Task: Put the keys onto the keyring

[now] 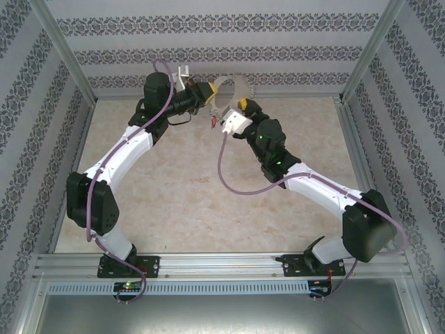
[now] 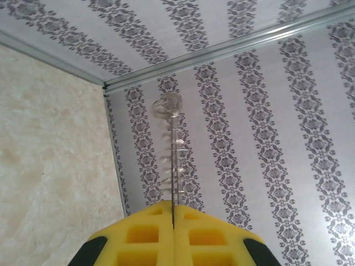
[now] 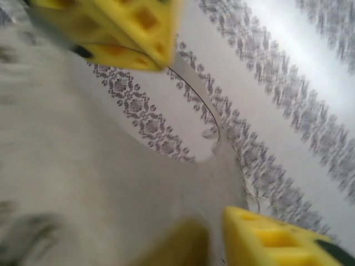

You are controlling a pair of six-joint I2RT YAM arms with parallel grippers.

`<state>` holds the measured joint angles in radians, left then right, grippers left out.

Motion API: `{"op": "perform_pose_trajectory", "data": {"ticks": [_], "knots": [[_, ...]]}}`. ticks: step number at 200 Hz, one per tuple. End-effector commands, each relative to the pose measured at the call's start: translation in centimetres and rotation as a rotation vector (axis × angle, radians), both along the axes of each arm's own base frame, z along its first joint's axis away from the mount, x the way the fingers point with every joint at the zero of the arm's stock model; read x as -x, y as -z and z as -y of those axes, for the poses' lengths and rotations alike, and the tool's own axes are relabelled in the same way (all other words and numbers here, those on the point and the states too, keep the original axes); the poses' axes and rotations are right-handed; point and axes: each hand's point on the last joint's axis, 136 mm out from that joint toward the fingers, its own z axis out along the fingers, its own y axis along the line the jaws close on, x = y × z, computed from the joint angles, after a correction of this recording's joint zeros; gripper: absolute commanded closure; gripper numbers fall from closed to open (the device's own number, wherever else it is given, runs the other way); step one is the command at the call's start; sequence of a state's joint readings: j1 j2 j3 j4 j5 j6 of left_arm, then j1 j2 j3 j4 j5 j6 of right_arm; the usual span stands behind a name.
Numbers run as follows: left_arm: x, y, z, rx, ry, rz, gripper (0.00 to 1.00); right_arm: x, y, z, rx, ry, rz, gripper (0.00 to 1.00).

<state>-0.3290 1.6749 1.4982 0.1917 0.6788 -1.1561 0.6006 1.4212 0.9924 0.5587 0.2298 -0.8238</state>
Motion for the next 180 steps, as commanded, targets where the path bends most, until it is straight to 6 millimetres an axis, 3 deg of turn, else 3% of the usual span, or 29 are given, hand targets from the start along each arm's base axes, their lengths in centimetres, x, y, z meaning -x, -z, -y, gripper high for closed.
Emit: {"op": "perform_pose_trajectory", "data": {"ticks": [1,47,68,89,137,180], "knots": [[1.4,-5.0,0.0,0.051,-0.029,0.207,1.00,1.1,-6.1,4.0,-0.317,0.021,0.010,0.45],[0.6,-6.6,0.0,0.124,-0.125,0.274,1.00,3.4,-4.8,8.1,-0.552,0.010,-0.114,0.37],[0.1,-6.4,0.3,0.158,-0.149,0.268,1.00,3.7,-4.3,9.5,-0.653,-0.003,-0.169,0.37],[-0.2,-5.9,0.4,0.217,-0.194,0.254,1.00,4.0,-4.5,10.7,-0.874,-0.074,-0.268,0.36],[-0.2,-5.0,0.2,0.315,-0.293,0.213,1.00,3.5,-4.4,10.6,-1.263,-0.247,-0.527,0.26],[0.2,-4.6,-0.4,0.374,-0.374,0.180,1.00,2.4,-4.7,9.4,-1.465,-0.347,-0.681,0.20]]}}
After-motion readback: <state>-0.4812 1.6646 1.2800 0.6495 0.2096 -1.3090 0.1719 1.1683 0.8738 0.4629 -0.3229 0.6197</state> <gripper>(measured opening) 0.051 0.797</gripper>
